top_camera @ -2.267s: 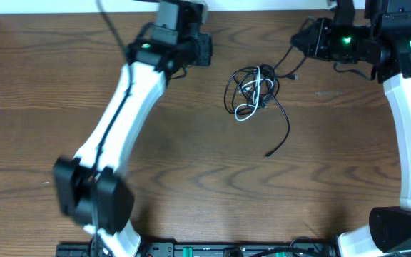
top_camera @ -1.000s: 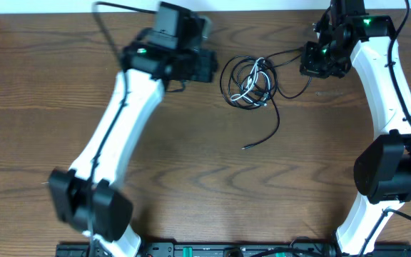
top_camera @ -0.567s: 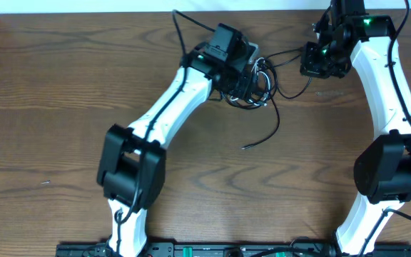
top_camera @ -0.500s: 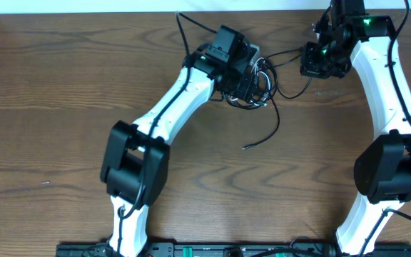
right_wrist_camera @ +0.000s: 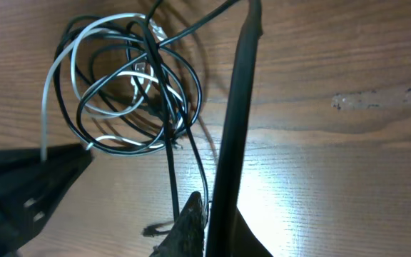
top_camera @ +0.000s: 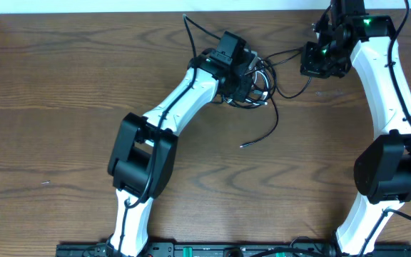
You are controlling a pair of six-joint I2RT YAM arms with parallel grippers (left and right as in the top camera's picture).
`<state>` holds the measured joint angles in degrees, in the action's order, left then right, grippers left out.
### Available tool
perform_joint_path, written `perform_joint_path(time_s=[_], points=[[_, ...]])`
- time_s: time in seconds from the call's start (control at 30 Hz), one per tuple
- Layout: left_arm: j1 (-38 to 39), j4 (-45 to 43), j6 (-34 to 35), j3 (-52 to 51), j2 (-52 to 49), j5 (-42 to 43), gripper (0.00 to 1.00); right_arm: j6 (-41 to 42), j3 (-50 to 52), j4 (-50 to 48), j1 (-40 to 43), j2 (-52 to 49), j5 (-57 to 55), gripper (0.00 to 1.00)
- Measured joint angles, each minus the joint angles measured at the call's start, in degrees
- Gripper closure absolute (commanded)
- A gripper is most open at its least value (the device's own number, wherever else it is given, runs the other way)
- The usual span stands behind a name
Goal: Untangle cables
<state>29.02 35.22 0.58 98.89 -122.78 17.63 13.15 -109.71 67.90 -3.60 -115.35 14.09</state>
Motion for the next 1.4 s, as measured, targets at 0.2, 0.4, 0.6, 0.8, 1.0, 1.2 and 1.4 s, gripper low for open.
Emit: perform_joint_path(time_s=[0.2,0.4,0.6,0.8,1.0,1.2,1.4], points=[[-3.69,6.25,1.27,-0.07,12.83,-1.51,0.93,0.00,0.00,-0.79,0.00,0.00,0.00,0.94],[-8.85,10.32,2.45,0.07,30.47,-1.95,0.93,0.00,0.00,-1.07,0.00,0.00,0.00,0.94],[-13.00,10.58,2.62,0.09,40.39,-1.92,0.93,0.00,0.00,-1.09,0.00,0.00,-0.55,0.92],[-15.43,6.47,2.64,0.09,44.24,-2.12,0.93,0.11,0.00,-1.07,0.00,0.00,-3.69,0.79],[-15.65,-3.08,5.07,0.09,44.78,-2.16,0.93,-0.17,0.00,-1.38,0.00,0.00,-5.07,0.44],[-15.69,-20.55,11.32,0.15,44.78,0.17,0.93,-7.32,0.00,-3.19,0.00,0.00,3.91,0.28],[-15.69,-34.42,23.69,0.24,44.78,3.45,0.92,-15.10,0.00,-6.49,-0.57,0.00,21.09,0.28]])
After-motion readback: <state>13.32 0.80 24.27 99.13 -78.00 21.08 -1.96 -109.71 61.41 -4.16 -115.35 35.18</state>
